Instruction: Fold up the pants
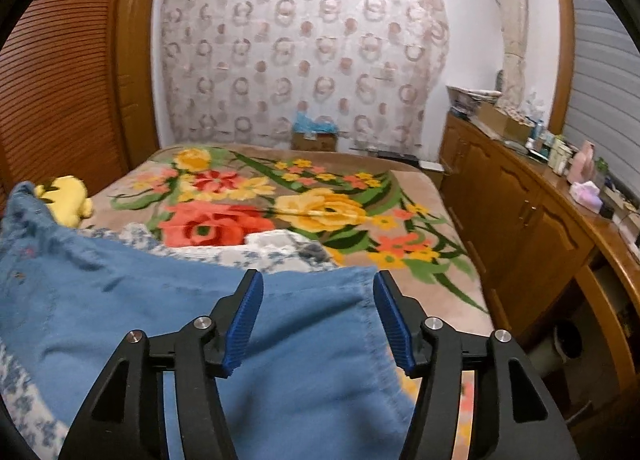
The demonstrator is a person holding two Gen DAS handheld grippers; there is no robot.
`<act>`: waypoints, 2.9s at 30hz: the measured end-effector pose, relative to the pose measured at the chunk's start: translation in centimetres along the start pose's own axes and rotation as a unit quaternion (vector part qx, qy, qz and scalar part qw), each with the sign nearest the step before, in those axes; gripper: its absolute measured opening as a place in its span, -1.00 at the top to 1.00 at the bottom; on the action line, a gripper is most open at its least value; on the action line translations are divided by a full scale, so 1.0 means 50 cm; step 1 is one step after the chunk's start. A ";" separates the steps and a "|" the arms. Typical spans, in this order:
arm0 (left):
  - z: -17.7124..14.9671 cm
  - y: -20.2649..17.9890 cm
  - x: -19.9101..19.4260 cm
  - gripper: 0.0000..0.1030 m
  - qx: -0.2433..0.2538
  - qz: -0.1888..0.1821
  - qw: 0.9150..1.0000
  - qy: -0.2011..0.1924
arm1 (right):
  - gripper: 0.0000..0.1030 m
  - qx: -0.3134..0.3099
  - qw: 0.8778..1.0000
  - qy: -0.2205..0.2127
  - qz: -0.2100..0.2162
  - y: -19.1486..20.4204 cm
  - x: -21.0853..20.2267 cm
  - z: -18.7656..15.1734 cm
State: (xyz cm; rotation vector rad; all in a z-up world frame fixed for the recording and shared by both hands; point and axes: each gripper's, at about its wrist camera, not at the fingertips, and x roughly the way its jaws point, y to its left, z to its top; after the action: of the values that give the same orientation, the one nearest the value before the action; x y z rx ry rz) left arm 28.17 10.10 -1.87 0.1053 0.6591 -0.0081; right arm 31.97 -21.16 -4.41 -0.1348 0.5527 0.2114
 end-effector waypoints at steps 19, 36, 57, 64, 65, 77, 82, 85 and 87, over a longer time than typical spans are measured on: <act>-0.112 -0.014 -0.086 -0.55 -0.018 -0.032 0.999 0.009 | -0.20 0.004 0.993 0.062 0.101 0.006 -0.131 -0.087; -0.192 0.018 -0.071 -0.55 -0.043 -0.030 0.998 0.039 | -0.20 0.030 0.980 0.140 0.138 0.006 -0.054 -0.052; -0.192 0.020 -0.068 0.35 -0.045 -0.034 0.998 0.024 | 0.86 0.027 0.985 0.106 0.132 0.029 -0.020 -0.038; -0.173 -0.001 -0.105 0.58 -0.027 -0.029 0.999 -0.003 | 0.93 0.018 0.989 0.074 0.128 0.032 -0.062 -0.056; -0.170 -0.002 -0.110 0.58 -0.027 -0.031 0.999 -0.005 | 0.93 0.013 0.989 0.072 0.125 0.035 -0.065 -0.058; -0.176 -0.018 -0.220 0.65 -0.026 -0.037 0.998 -0.039 | 0.95 0.013 0.992 0.027 0.121 0.048 -0.163 -0.108; -0.210 -0.010 -0.283 0.65 -0.036 -0.039 0.997 -0.052 | 0.95 0.011 0.992 0.011 0.124 0.056 -0.221 -0.145; -0.240 -0.003 -0.318 0.65 -0.047 -0.039 0.996 -0.056 | 0.95 0.013 0.991 0.004 0.130 0.057 -0.257 -0.177; -0.262 0.000 -0.338 0.65 -0.055 -0.038 0.996 -0.056 | 0.95 0.015 0.991 0.002 0.135 0.059 -0.280 -0.198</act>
State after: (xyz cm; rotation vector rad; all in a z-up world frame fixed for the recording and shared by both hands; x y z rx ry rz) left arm 6.81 10.97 -1.82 -0.0256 0.5494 -0.0505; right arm 14.67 -22.41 -5.50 -0.0308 0.5774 0.4655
